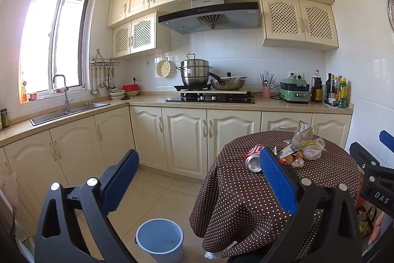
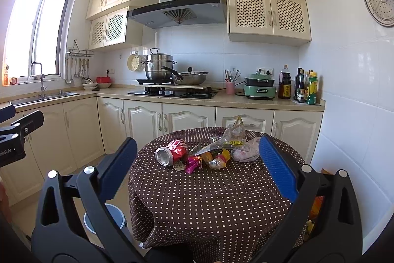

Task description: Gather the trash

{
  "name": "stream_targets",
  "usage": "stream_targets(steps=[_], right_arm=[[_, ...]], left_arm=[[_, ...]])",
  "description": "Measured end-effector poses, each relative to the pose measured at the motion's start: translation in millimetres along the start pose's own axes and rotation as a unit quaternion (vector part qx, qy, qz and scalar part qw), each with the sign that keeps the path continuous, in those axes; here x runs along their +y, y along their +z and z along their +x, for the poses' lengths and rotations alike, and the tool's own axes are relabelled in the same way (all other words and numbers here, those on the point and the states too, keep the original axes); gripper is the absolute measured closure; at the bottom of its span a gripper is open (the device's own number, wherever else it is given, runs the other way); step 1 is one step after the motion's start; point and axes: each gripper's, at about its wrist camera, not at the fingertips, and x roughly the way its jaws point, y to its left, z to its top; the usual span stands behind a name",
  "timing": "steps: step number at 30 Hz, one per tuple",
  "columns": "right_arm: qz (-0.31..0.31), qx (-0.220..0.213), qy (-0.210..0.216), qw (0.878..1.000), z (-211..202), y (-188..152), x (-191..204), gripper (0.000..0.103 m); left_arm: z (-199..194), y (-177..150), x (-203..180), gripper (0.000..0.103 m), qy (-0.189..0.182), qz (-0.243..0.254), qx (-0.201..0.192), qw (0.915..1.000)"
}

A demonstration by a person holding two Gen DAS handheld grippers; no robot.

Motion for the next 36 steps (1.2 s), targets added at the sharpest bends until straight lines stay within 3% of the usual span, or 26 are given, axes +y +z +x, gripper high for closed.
stream_targets(steps=[25, 32, 36], right_arm=[[0.009, 0.010, -0.003, 1.000, 8.6, -6.9, -8.5, 0.006], [0.018, 0.028, -0.015, 0.999, 23.2, -15.2, -18.6, 0.006], [0.023, 0.048, -0.026, 0.998, 41.7, -23.1, -28.7, 0.006]], left_arm=[[8.3, -1.2, -5.9, 0.007, -0.006, 0.012, 0.011, 0.9998], [26.8, -3.8, -14.6, 0.007, -0.011, 0.021, 0.028, 0.9993], [51.4, -7.1, -25.9, 0.007, -0.033, 0.035, 0.052, 0.9975]])
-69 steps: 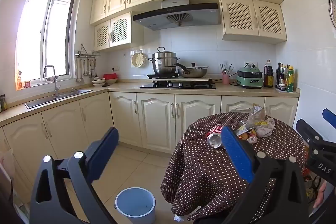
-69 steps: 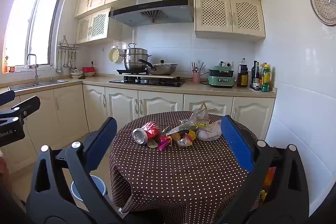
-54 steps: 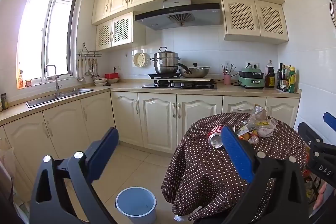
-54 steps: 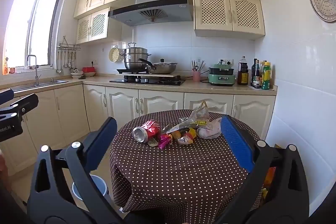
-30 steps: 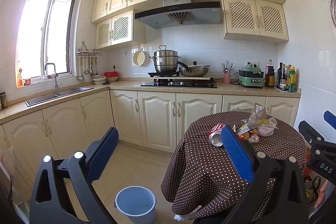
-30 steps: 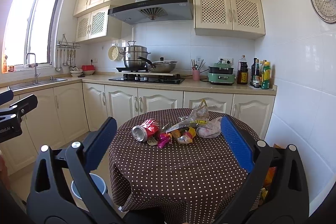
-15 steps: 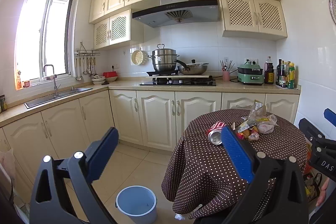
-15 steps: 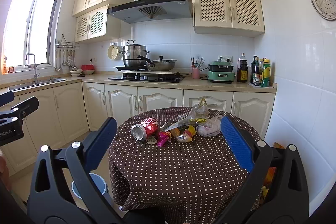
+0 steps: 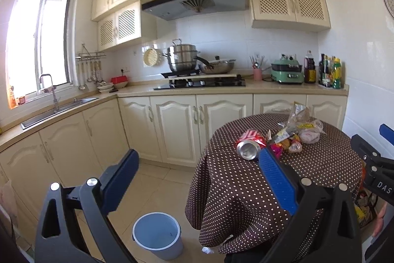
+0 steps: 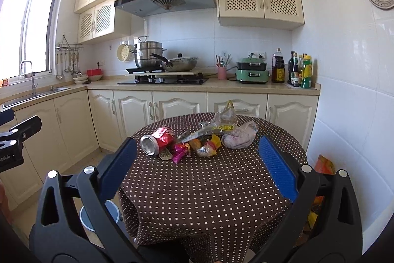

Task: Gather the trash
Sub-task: 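Reach the left tool to the crushed red can and close on it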

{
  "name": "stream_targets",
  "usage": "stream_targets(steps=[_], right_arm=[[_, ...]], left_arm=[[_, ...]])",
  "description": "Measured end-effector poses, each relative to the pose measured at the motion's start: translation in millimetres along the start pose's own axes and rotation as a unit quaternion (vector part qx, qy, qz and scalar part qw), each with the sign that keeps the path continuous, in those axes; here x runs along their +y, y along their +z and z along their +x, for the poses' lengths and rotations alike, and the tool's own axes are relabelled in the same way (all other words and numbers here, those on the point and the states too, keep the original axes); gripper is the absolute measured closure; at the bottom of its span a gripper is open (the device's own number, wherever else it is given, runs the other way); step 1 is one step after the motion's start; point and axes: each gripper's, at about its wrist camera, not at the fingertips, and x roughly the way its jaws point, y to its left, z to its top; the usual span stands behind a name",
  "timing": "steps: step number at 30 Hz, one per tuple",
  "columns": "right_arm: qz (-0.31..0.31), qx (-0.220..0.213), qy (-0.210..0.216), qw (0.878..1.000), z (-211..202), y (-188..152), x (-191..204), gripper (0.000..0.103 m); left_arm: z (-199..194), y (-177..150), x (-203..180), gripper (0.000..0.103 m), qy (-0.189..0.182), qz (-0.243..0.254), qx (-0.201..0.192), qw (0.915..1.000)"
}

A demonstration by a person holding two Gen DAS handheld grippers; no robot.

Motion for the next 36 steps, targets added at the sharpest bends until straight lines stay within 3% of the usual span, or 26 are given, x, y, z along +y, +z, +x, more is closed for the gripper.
stream_targets(steps=[5, 10, 16, 20, 28, 36], right_arm=[[0.016, 0.030, -0.023, 0.999, 41.2, -9.1, -17.1, 0.006], [0.038, 0.079, -0.042, 0.995, 93.0, -22.8, -35.6, 0.006], [0.072, 0.128, -0.040, 0.988, 147.2, -28.1, -51.6, 0.006], [0.065, 0.132, -0.024, 0.989, 172.4, -20.7, -37.5, 0.006], [0.007, 0.166, 0.011, 0.986, 243.0, -0.1, 19.1, 0.006], [-0.054, 0.215, -0.014, 0.975, 288.9, -10.4, 46.9, 0.006]], left_arm=[[50.5, -5.7, -13.3, 0.007, -0.039, 0.012, 0.043, 0.9982], [118.3, -13.6, -34.5, 0.007, -0.084, 0.021, 0.105, 0.9907], [188.8, -11.0, -47.9, 0.007, -0.106, 0.019, 0.169, 0.9798], [233.3, -3.7, -34.1, 0.007, -0.128, -0.032, 0.198, 0.9714], [315.8, -5.9, -24.5, 0.007, -0.149, -0.078, 0.241, 0.9557], [376.7, -15.9, -24.4, 0.007, -0.195, -0.119, 0.282, 0.9319]])
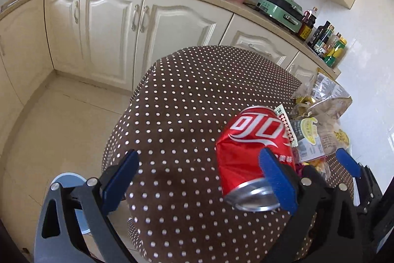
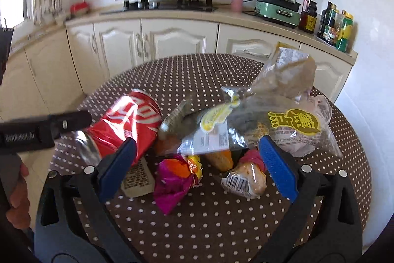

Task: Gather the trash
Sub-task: 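Reach the left tool to the crushed red can and close on it, then lift the red can with the left tool while the right tool grasps the magenta wrapper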

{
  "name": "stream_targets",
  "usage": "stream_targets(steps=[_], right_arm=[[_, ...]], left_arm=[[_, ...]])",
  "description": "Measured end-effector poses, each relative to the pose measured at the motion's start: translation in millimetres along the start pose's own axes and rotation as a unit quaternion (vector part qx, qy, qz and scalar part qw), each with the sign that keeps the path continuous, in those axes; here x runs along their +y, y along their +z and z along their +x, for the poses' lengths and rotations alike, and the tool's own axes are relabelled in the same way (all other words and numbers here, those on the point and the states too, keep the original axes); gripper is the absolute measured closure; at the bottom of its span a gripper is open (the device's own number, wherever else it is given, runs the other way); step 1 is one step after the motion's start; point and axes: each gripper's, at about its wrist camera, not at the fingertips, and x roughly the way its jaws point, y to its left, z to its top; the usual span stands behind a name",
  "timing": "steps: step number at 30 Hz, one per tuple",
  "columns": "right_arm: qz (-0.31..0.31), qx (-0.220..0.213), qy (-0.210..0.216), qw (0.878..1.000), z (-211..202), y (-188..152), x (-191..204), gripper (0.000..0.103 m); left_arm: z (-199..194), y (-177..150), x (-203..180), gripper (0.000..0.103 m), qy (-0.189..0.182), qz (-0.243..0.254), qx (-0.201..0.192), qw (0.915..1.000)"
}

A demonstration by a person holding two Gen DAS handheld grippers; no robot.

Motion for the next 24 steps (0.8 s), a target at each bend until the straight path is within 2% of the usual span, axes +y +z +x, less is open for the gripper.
stream_targets(steps=[6, 7, 9, 11, 13, 15, 18, 20, 24], right_arm=[[-0.010, 0.033, -0.012, 0.999, 12.1, -4.4, 0.9, 0.006], [-0.013, 0.042, -0.012, 0.999, 15.6, -5.0, 1.8, 0.006], [-0.012, 0.048, -0.014, 0.999, 18.4, -5.8, 2.6, 0.006], [-0.007, 0.045, -0.007, 0.999, 17.4, -6.5, 0.9, 0.006], [-0.003, 0.043, -0.006, 0.999, 16.2, -5.9, -0.6, 0.006], [-0.003, 0.046, -0.009, 0.999, 17.4, -5.4, -1.3, 0.006], [0.007, 0.042, 0.002, 0.999, 14.1, -5.8, -4.7, 0.006], [0.020, 0.036, 0.006, 0.999, 7.9, -6.8, -9.8, 0.006], [0.017, 0.038, 0.015, 0.999, 2.2, -11.2, -6.6, 0.006]], left_arm=[[20.8, 3.8, -14.8, 0.010, -0.034, 0.009, 0.019, 0.9992], [24.1, 4.1, -17.5, 0.019, -0.041, 0.010, 0.024, 0.9988], [27.4, 2.7, -21.8, 0.027, -0.068, 0.003, 0.031, 0.9972], [30.6, 3.8, -24.4, 0.041, -0.090, -0.007, 0.037, 0.9953], [31.2, 2.8, -26.5, 0.048, -0.109, -0.014, 0.043, 0.9930], [30.9, 0.6, -30.0, 0.050, -0.102, -0.010, 0.040, 0.9939], [25.5, -1.4, -34.2, 0.056, -0.090, -0.002, 0.030, 0.9955], [20.9, -1.8, -33.4, 0.066, -0.088, -0.003, 0.023, 0.9959], [12.8, -3.7, -34.8, 0.073, -0.082, 0.003, 0.018, 0.9965]])
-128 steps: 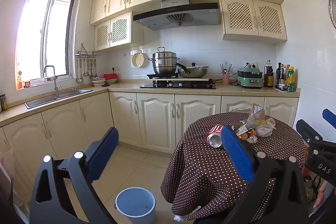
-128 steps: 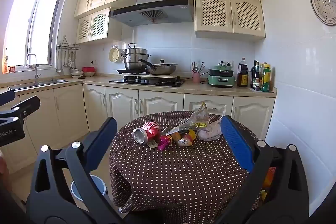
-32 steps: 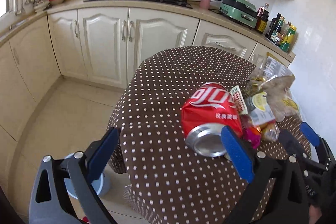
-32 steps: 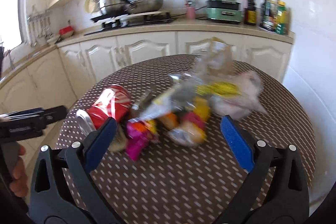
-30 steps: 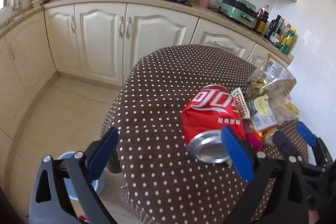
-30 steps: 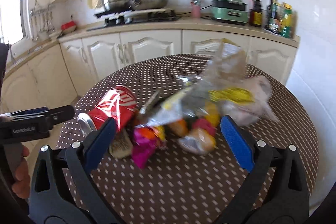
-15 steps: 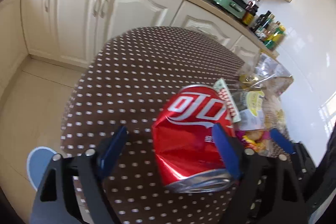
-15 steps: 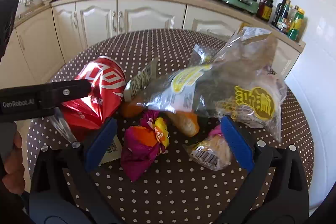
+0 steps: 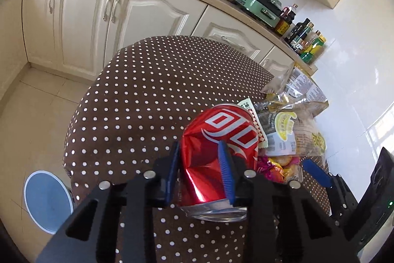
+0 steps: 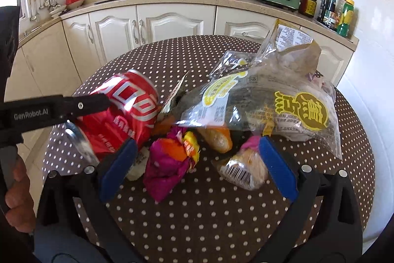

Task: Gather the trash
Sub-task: 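Lift the red can with the left tool while the right tool grasps the magenta wrapper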

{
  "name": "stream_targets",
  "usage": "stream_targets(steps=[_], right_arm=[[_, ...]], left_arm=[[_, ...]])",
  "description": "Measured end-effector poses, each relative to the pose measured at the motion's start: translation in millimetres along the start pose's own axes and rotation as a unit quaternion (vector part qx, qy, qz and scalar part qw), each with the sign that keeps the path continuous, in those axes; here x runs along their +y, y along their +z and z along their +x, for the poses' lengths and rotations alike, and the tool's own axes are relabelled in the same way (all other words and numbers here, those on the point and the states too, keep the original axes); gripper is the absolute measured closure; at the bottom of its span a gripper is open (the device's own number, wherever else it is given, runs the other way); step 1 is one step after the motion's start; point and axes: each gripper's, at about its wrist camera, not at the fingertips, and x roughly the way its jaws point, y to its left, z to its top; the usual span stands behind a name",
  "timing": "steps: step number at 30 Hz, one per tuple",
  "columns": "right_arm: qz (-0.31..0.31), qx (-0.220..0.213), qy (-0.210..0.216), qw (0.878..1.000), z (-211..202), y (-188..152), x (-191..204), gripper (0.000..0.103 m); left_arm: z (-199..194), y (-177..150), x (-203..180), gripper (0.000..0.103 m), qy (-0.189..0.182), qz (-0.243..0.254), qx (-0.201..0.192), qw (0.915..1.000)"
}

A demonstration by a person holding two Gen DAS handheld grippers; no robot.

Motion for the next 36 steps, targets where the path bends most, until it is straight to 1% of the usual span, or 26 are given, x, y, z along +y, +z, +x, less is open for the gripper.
stream_targets(steps=[2, 5, 7, 10, 11, 12, 14, 15, 17, 21, 23, 25, 28, 29, 30, 31, 34, 35, 36], right_arm=[[-0.003, 0.000, 0.002, 1.000, -1.1, -0.6, 1.8, 0.006], [0.002, -0.002, 0.002, 1.000, -2.2, -1.9, 1.7, 0.006], [0.009, 0.000, 0.008, 1.000, -1.2, -2.2, -0.1, 0.006], [0.026, 0.002, 0.042, 0.999, -0.6, -3.1, -4.3, 0.006], [0.031, 0.002, 0.049, 0.998, -0.8, -3.7, -5.8, 0.006], [0.033, 0.002, 0.047, 0.998, -1.4, -3.8, -6.1, 0.006], [0.034, 0.002, 0.049, 0.998, -2.6, -4.6, -5.1, 0.006], [0.034, 0.002, 0.051, 0.998, -4.5, -5.6, -5.4, 0.006], [0.038, -0.010, 0.054, 0.998, -14.7, -9.5, -7.9, 0.006], [0.054, -0.015, 0.046, 0.997, -29.9, -18.6, -21.9, 0.006], [0.062, -0.006, 0.035, 0.997, -34.2, -24.7, -29.5, 0.006], [0.060, 0.006, 0.022, 0.998, -35.3, -30.8, -32.8, 0.006], [0.038, 0.021, 0.013, 0.999, -31.1, -34.3, -27.7, 0.006], [0.032, 0.026, 0.015, 0.999, -29.2, -35.4, -26.0, 0.006], [0.027, 0.031, 0.016, 0.999, -27.7, -37.2, -23.6, 0.006], [0.021, 0.037, 0.014, 0.999, -24.9, -38.1, -20.5, 0.006], [0.014, 0.043, 0.015, 0.999, -20.7, -40.9, -16.0, 0.006], [0.020, 0.034, 0.008, 0.999, -24.1, -40.7, -18.1, 0.006], [0.027, 0.022, 0.003, 0.999, -30.3, -39.8, -21.3, 0.006]], left_arm=[[-5.9, -4.8, -1.7, 0.076, -0.005, 0.009, 0.000, 0.9999], [-10.0, -13.7, -7.2, 0.077, -0.021, 0.027, 0.006, 0.9994], [-8.3, -18.2, -10.0, 0.078, -0.038, 0.030, 0.015, 0.9987], [-1.2, -24.8, -17.2, 0.077, -0.064, 0.044, 0.031, 0.9965], [0.9, -25.8, -19.0, 0.077, -0.071, 0.046, 0.036, 0.9957], [2.8, -26.5, -20.2, 0.077, -0.075, 0.044, 0.041, 0.9954], [2.6, -27.8, -20.5, 0.079, -0.071, 0.034, 0.038, 0.9962], [1.2, -29.6, -20.7, 0.081, -0.059, 0.031, 0.032, 0.9973], [-5.5, -33.3, -25.4, 0.091, -0.027, 0.047, 0.011, 0.9985], [-17.0, -36.1, -24.8, 0.093, -0.024, 0.054, 0.005, 0.9982], [-22.5, -40.3, -23.7, 0.093, -0.029, 0.059, 0.009, 0.9978], [-25.7, -43.0, -20.6, 0.093, -0.025, 0.059, 0.008, 0.9979], [-24.8, -46.5, -11.6, 0.091, -0.017, 0.051, 0.013, 0.9985], [-24.6, -47.5, -8.2, 0.082, -0.009, 0.046, 0.012, 0.9988], [-24.6, -48.7, -4.4, 0.077, -0.002, 0.040, 0.014, 0.9991], [-24.0, -48.1, 0.8, 0.068, -0.002, 0.028, 0.016, 0.9995], [-24.9, -48.8, 8.5, 0.065, -0.010, 0.016, 0.021, 0.9996], [-25.2, -49.4, 9.5, 0.060, -0.008, 0.014, 0.019, 0.9997], [-26.7, -50.0, 11.6, 0.059, -0.004, 0.011, 0.015, 0.9998]])
